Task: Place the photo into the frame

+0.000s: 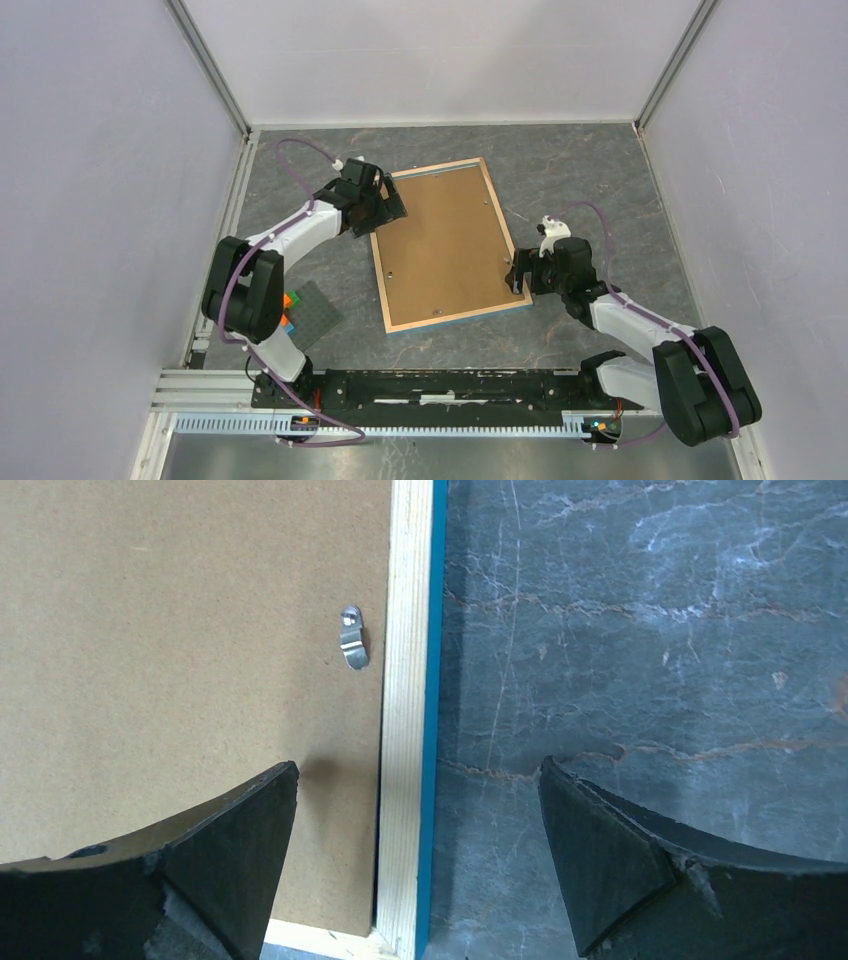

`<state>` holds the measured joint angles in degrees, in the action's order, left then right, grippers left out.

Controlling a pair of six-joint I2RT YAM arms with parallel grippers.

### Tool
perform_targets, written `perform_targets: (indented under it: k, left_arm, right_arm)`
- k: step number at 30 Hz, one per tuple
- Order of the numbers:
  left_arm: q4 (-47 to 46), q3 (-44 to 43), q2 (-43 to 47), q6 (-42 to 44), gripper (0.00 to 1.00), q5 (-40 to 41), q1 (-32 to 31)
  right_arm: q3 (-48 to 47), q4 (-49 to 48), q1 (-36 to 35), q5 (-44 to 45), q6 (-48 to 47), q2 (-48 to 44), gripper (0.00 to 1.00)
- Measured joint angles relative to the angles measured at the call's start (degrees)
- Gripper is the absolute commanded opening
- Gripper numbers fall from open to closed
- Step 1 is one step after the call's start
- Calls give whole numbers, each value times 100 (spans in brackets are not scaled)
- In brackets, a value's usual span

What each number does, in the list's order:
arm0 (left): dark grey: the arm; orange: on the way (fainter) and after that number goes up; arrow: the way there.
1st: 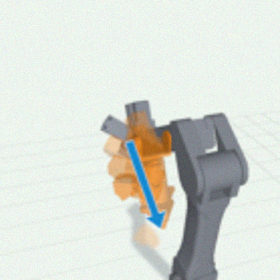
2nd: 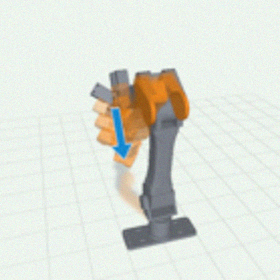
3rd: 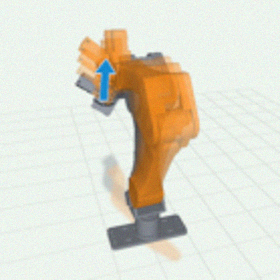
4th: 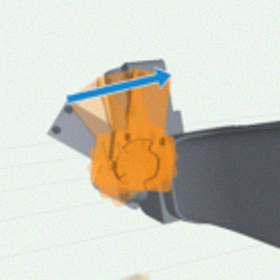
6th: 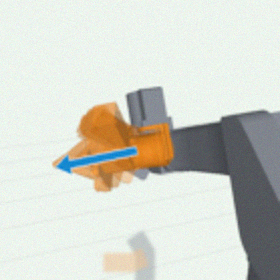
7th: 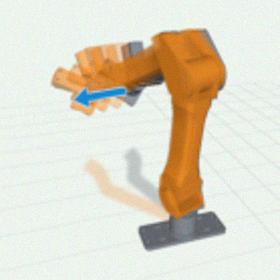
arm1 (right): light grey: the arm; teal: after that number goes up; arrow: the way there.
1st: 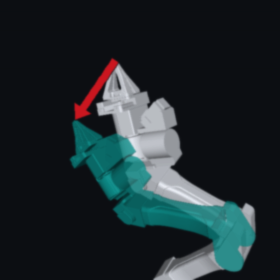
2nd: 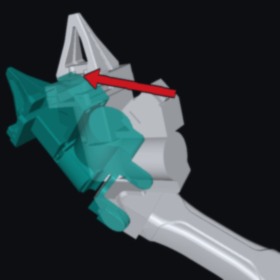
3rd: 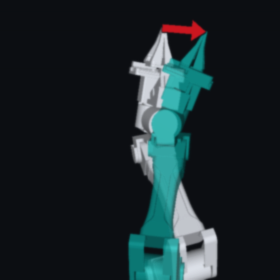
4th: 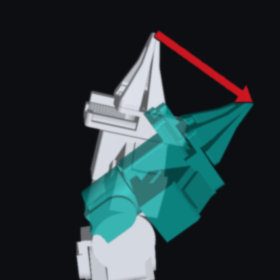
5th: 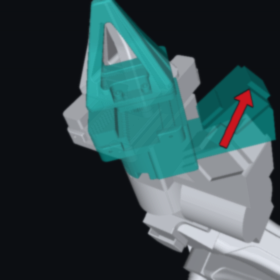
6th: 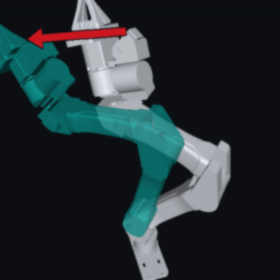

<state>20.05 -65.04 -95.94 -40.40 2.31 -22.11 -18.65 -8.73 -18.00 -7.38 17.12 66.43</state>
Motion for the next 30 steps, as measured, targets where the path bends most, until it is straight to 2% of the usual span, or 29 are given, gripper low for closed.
perform_targets:
  k: [3,8,11,13,17,23,30]
  left_arm:
    - [-20,155,114,2,100,-153,-4]
    - [92,1082,699,0,100,-343,-11]
    - [173,1565,962,-2,100,-468,-11]
    - [166,1814,1060,-4,100,-573,-11]
    - [136,2168,1220,-9,100,-734,-15]
    - [-55,2323,1403,-11,100,-896,-15]
    - [-168,2420,1425,-11,100,-1021,-15]
  right_arm:
    - [-94,450,-4,136,-125,-129,94]
    - [-264,1403,-428,551,-256,-682,93]
    - [-367,1816,-970,785,-260,-1060,78]
    - [-479,1956,-1241,772,-192,-1163,75]
    - [-525,1875,-1700,542,203,-1110,64]
    - [-538,1364,-2793,286,798,-496,61]
    - [-750,1014,-3434,476,1016,72,58]
